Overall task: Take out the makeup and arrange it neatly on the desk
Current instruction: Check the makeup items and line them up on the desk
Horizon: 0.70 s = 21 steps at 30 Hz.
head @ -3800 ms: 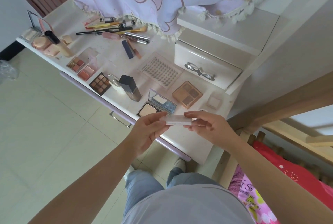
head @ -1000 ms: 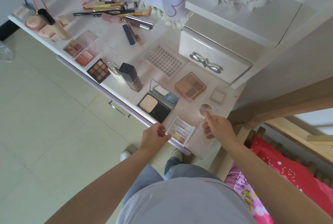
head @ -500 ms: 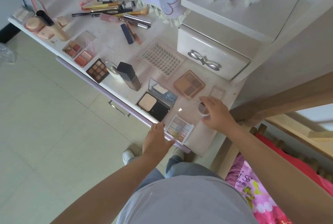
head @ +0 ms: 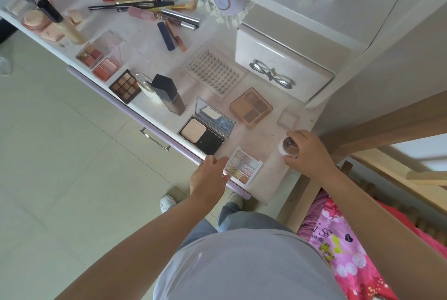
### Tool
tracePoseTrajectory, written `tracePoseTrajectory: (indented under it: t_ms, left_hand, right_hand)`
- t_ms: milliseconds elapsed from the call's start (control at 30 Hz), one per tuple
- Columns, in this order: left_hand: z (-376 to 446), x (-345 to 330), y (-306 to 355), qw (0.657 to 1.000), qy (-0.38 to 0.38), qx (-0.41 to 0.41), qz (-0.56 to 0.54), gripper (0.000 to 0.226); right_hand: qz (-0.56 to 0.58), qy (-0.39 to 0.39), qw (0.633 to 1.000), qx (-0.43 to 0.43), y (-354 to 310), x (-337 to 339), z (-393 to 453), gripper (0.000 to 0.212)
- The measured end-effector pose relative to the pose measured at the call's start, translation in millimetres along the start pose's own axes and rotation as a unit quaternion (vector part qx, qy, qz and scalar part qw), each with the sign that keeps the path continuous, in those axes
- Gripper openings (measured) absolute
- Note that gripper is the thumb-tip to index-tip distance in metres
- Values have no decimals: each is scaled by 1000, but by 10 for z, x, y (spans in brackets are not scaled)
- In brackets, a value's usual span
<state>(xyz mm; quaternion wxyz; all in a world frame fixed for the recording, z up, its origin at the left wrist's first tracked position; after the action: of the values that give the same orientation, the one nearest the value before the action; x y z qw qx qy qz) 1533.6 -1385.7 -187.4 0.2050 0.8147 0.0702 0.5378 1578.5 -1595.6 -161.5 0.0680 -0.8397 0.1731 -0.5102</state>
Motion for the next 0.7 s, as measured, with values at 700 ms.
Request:
tracePoseTrajectory:
  t_ms: [700]
  left_hand:
    - [1, 31, 49, 998, -17, -32, 46, 39]
  right_hand:
    - [92, -98, 991, 3, -93, -59, -6, 44]
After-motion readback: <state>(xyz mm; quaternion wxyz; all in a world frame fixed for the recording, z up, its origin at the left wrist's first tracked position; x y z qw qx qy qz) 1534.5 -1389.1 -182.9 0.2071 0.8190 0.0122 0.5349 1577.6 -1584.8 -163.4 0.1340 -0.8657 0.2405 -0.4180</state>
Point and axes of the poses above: each hand's wrist, its own z-axis towards the middle knuckle, its own x-axis out of the back of the hand, y = z × x, the point moved 4 cm from there along z, towards the middle knuckle, and after that the axes turned 10 degrees about -x, right-handed, at the moved point
